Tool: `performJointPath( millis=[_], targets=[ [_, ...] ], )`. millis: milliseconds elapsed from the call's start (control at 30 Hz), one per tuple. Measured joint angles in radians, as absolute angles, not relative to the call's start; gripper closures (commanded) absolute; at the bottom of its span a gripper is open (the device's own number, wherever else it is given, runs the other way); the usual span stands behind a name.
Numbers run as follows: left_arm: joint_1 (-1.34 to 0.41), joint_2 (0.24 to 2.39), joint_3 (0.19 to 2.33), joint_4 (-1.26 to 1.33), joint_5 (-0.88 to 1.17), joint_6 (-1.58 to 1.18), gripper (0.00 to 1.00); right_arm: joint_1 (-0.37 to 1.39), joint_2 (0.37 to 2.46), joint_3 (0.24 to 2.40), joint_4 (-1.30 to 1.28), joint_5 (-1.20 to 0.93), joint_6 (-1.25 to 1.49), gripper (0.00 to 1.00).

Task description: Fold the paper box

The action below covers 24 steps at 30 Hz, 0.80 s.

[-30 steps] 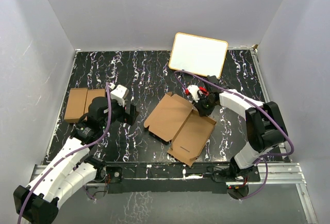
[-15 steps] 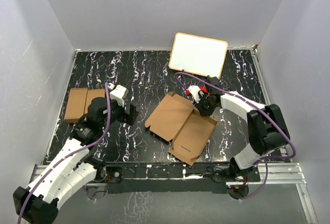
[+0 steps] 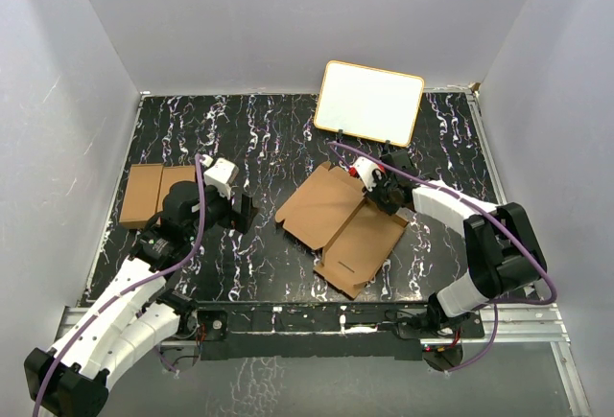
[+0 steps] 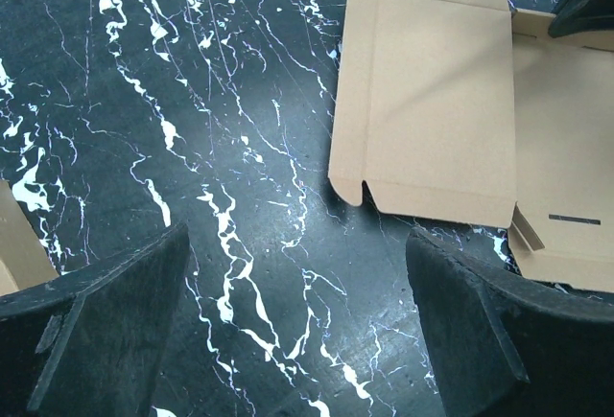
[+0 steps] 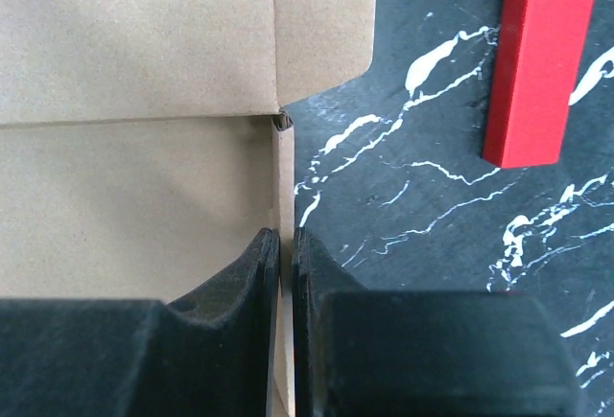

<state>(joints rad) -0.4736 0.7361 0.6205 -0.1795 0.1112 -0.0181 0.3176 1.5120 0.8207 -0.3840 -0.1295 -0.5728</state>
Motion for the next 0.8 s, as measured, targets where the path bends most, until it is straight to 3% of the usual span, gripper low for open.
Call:
performJointPath(
  millis=[167, 267, 333, 733, 767, 800],
  targets=[
    [-0.474, 0.736, 0.62, -0.179, 0.111, -0.019, 0.08, 0.33, 1.523, 0.821, -0.358, -0.073, -0.564, 0.92],
    [-0.474, 0.736, 0.62, -0.179, 0.111, -0.018, 0.08, 0.333, 1.523, 0.822, -0.359, -0.073, -0.562, 0.79],
    [-0.474, 0.736, 0.62, -0.179, 0.111, -0.019, 0.08, 0.332, 1.523, 0.822, -0.361, -0.079, -0.559, 0.76],
    [-0.474, 0.736, 0.62, -0.179, 0.104, -0.019, 0.08, 0.291, 1.531, 0.822, -0.397, -0.112, -0.559, 0.71],
    [-0.474, 0.736, 0.62, -0.179, 0.104, -0.019, 0.08, 0.287, 1.531, 0.822, -0.398, -0.112, -0.56, 0.73],
    [-0.474, 0.736, 0.62, -0.179, 0.104, -0.019, 0.08, 0.286, 1.531, 0.822, -0.4, -0.112, -0.561, 0.82]
  ],
)
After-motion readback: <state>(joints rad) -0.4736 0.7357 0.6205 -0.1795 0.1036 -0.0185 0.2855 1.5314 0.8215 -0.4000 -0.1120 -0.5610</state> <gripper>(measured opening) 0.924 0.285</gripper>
